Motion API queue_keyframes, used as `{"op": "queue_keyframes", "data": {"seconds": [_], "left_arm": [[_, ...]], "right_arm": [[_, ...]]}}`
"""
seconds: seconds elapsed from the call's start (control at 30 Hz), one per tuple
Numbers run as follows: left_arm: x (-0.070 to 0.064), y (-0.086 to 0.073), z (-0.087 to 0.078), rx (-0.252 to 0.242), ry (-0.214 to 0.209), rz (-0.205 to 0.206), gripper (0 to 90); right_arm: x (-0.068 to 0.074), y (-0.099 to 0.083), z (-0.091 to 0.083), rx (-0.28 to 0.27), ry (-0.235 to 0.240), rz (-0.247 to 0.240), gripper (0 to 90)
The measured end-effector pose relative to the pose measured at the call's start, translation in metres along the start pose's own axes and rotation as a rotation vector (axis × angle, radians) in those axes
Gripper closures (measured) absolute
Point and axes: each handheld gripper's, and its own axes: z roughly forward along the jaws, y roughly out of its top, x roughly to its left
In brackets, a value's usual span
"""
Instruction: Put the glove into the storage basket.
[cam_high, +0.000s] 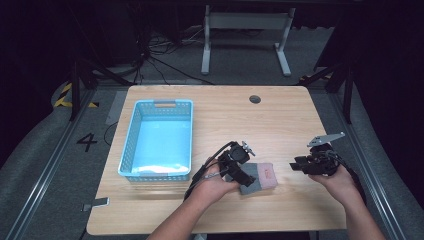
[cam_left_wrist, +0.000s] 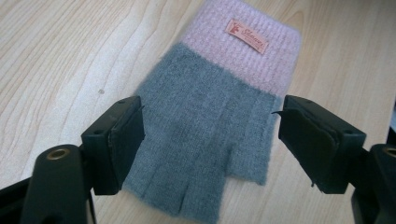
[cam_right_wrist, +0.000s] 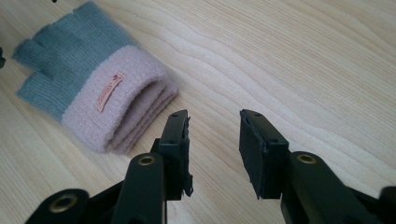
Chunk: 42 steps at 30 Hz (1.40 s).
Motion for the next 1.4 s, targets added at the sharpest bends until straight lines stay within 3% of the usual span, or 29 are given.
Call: {"op": "queue_keyframes", "data": {"seconds": [0.13, 0.53, 0.83, 1.27, 1.4], "left_arm": [[-0.001, 0.001, 0.007, 0.011, 0.005, 0.004, 15.9], [0.0, 0.001, 0.028, 0.07, 0.061, 0.025, 11.4], [-0.003, -0.001, 0.041, 0.114, 0.087, 0.042, 11.8], [-0.006, -0.002, 0.045, 0.126, 0.103, 0.052, 11.7], [-0.007, -0.003, 0.045, 0.129, 0.106, 0.053, 15.8]], "right_arm": [[0.0, -0.002, 0.0, 0.004, 0.003, 0.003, 62.8], [0.001, -0.003, 0.001, 0.006, 0.013, 0.004, 61.9], [0.002, -0.003, 0.001, 0.006, 0.017, 0.002, 61.0], [0.002, -0.003, 0.002, 0.006, 0.016, 0.004, 60.1], [0.003, -0.002, 0.002, 0.008, 0.017, 0.002, 60.1]]}}
